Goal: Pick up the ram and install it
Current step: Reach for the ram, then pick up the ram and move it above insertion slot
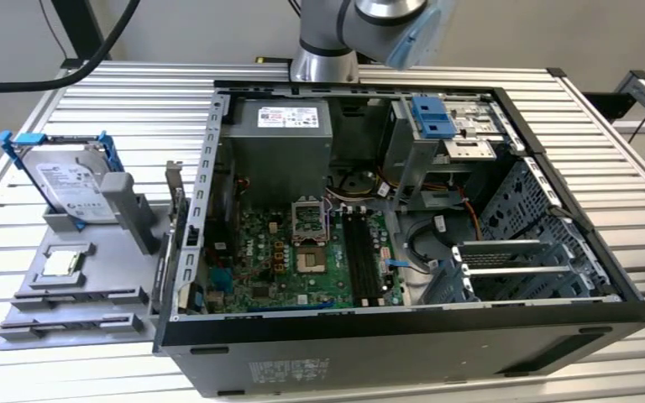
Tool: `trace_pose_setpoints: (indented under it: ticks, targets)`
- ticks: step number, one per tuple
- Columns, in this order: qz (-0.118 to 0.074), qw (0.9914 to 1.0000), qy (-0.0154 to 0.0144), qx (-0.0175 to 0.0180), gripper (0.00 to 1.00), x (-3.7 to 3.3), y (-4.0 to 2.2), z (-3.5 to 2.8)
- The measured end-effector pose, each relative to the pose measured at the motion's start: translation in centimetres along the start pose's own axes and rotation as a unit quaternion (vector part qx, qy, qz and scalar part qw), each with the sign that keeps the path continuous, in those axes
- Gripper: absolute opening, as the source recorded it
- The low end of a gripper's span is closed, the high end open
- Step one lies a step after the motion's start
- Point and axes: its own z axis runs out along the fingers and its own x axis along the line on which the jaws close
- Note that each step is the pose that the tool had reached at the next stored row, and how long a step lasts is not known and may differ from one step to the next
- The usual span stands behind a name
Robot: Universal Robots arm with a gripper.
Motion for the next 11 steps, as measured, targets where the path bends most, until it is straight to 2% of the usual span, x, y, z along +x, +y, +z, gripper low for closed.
trace_pose_setpoints:
  ticks: [8,9,11]
  targets:
    - [0.0,1.0,0.0,0.0,0.0,-0.01,0.0,0.0]
    - [-0.002,1.0,0.0001,0.0001,0.0,-0.01,0.0,0.0]
    - [-0.02,0.9998,0.0009,-0.0001,0.0,-0.01,0.0,0.01]
